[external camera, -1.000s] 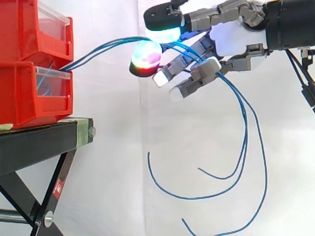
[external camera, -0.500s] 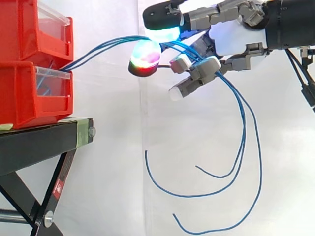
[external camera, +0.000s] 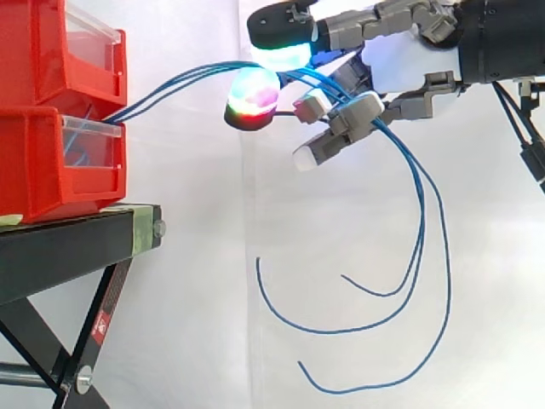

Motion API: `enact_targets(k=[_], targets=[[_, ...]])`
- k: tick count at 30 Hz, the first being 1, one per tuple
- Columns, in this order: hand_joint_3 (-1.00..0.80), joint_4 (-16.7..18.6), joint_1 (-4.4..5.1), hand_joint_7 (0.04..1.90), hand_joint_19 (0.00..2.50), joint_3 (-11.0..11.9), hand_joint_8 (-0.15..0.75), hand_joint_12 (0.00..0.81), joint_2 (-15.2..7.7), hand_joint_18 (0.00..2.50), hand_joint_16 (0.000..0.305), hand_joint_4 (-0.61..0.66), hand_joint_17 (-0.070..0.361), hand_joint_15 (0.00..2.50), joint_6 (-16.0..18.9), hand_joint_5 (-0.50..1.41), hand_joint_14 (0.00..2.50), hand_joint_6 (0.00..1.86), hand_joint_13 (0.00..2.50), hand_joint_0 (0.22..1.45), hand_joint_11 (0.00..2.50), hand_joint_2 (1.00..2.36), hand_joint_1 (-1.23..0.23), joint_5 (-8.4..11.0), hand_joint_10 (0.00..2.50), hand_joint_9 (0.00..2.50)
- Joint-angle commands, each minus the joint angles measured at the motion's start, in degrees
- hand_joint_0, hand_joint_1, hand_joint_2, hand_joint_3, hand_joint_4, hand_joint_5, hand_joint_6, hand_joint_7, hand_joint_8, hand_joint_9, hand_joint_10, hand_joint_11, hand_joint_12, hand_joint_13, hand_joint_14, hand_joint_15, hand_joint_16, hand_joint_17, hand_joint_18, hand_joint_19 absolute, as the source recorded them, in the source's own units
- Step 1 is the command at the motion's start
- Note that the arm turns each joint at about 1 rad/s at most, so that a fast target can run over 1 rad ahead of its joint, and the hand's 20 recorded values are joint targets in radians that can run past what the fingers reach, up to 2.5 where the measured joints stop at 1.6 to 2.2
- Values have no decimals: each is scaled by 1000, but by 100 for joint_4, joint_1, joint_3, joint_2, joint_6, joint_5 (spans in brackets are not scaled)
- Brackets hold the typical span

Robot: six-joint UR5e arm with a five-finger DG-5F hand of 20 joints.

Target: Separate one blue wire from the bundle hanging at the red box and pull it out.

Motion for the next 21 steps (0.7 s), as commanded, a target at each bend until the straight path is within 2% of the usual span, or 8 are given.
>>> enact_targets(k=[1, 10, 21], targets=[[-181, -47, -6, 815, 393, 13, 377, 398, 0, 744, 57, 205, 127, 1386, 4, -193, 17, 857, 1539, 617, 1169, 1023, -672, -2, 19, 1174], [-191, -47, -6, 822, 391, 22, 371, 400, 193, 747, 57, 212, 127, 1394, -39, -192, 17, 852, 1535, 612, 1148, 1023, -687, 15, 19, 1163], [-202, -117, 20, 826, 397, 31, 369, 392, 193, 736, 57, 211, 129, 1391, -75, -191, 18, 848, 1517, 600, 1149, 1022, -679, 33, 19, 1150]])
